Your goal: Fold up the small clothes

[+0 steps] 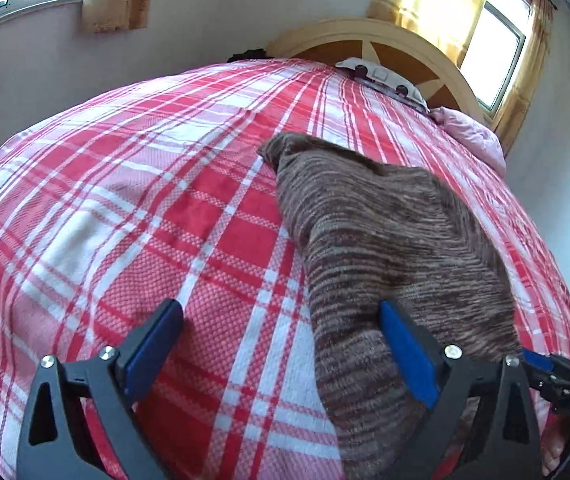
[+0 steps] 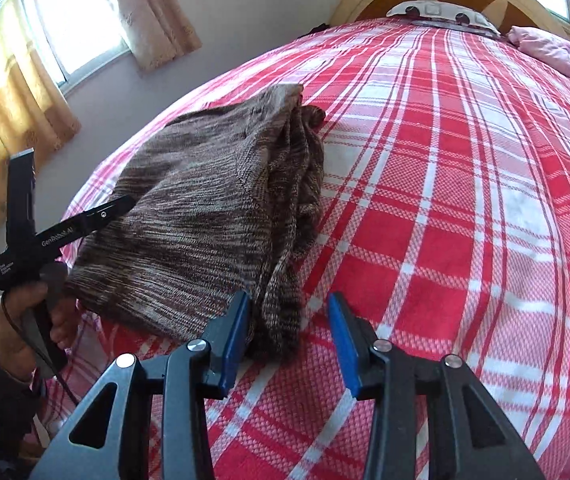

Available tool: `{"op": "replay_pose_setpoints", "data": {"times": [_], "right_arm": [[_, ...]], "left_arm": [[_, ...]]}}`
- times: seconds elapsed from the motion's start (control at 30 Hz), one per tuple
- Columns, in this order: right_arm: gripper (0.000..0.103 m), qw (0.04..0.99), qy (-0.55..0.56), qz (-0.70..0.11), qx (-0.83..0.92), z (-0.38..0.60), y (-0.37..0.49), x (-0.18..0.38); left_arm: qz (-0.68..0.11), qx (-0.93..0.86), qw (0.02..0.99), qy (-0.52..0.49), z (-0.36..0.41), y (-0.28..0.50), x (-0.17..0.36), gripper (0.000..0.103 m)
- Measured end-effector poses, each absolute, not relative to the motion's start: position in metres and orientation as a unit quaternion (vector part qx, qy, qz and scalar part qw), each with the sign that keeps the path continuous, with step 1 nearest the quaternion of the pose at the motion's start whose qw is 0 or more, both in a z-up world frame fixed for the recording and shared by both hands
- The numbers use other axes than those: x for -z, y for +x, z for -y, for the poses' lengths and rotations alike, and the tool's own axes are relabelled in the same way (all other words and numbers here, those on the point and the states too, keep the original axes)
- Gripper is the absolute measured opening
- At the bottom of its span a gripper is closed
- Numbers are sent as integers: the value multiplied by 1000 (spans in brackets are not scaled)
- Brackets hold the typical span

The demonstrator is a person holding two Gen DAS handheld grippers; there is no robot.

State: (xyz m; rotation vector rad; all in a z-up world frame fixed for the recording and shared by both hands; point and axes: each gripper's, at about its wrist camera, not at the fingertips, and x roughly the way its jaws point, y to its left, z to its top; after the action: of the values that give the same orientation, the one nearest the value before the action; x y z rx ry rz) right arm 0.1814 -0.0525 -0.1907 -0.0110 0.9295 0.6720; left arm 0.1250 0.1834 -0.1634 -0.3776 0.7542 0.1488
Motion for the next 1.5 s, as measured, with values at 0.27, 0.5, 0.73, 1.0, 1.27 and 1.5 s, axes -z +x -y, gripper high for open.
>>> {"op": "replay_pose_setpoints", "data": {"times": [0.27, 0.5, 0.73, 1.0, 1.27, 1.5], "right_arm": [[43, 843, 25, -440, -307, 68, 168, 186], [53, 879, 29, -364, -305, 74, 129, 137], [53, 902, 9, -297, -314, 70, 93, 93], [54, 907, 3, -278, -317, 71, 77, 80], [54, 907, 6, -278, -316, 73, 73, 81], [54, 908, 11, -276, -315, 77, 71, 82]], "left_arm": [[-361, -68, 920, -137, -153, 84, 132, 99], [-306, -68, 946, -90, -137, 60, 100, 100], [-286, -57, 953, -84, -130, 52, 84, 100], [-278, -56, 956, -80, -122, 44, 77, 100], [-270, -54, 959, -70, -114, 41, 71, 100], [-270, -52, 959, -64, -109, 40, 71, 102]]}}
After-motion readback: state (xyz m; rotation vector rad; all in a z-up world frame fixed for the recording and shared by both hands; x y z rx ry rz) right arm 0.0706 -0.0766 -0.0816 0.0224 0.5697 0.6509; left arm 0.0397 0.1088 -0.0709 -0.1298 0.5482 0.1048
